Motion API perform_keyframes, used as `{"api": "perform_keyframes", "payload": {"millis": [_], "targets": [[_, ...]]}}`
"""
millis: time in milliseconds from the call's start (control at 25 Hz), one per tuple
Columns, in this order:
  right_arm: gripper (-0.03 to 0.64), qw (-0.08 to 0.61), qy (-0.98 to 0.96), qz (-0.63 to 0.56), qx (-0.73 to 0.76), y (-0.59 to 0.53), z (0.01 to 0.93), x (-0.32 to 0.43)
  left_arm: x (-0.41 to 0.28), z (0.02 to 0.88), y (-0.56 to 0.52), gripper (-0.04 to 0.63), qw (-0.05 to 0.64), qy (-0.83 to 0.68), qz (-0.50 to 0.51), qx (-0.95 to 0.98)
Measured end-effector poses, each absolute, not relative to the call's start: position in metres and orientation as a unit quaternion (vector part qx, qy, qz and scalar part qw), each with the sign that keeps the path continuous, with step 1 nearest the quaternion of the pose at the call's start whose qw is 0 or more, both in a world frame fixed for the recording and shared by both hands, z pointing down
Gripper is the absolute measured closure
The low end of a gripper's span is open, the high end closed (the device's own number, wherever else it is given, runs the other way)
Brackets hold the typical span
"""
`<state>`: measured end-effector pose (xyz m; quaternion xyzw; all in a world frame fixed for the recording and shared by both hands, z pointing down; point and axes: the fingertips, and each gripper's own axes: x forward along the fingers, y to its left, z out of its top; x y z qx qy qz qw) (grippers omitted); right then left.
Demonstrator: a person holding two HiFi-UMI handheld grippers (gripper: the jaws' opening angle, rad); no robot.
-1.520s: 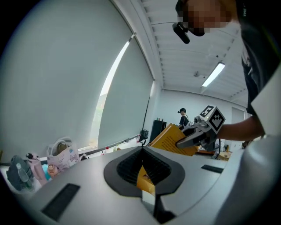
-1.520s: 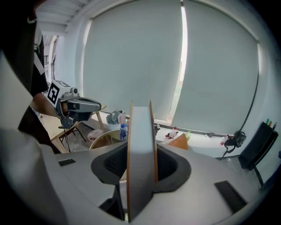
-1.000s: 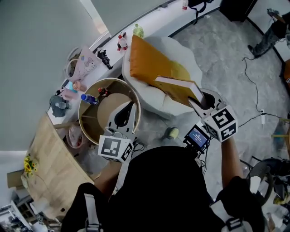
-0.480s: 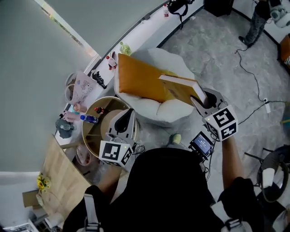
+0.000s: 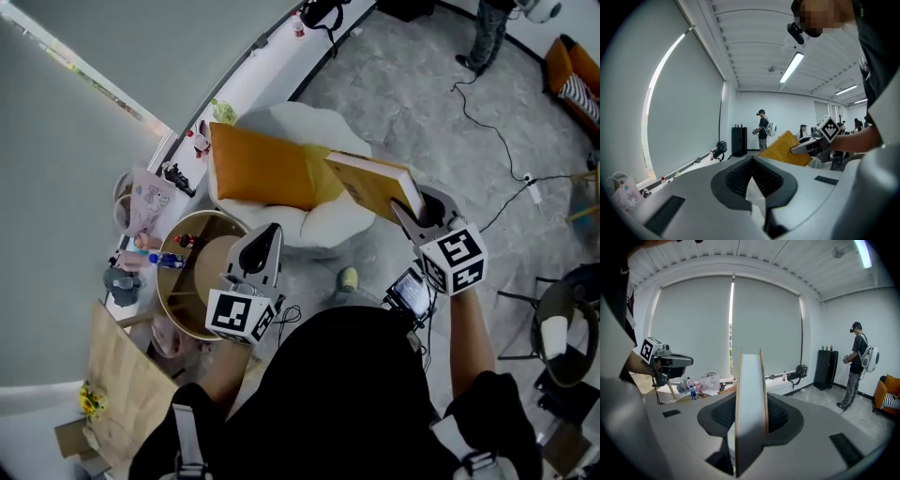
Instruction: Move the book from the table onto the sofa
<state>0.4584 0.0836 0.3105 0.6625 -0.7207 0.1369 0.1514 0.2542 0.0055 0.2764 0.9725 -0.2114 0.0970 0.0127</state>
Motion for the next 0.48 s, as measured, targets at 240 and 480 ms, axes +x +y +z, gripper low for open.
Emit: {"api": "perform_keyframes", "payload": {"millis": [240, 480], "targets": [[0.465, 0.149, -0.71, 0.146, 0.673, 0.092, 0.306, 0.468, 0.253, 0.275, 0.013, 0.589, 0.025, -0.217, 0.092, 0.971], [0.465, 0.135, -0.713, 0.153, 0.671, 0.082, 0.308, 0.475, 0.257, 0.282, 0.01, 0.589, 0.031, -0.228, 0.102, 0.968]]}}
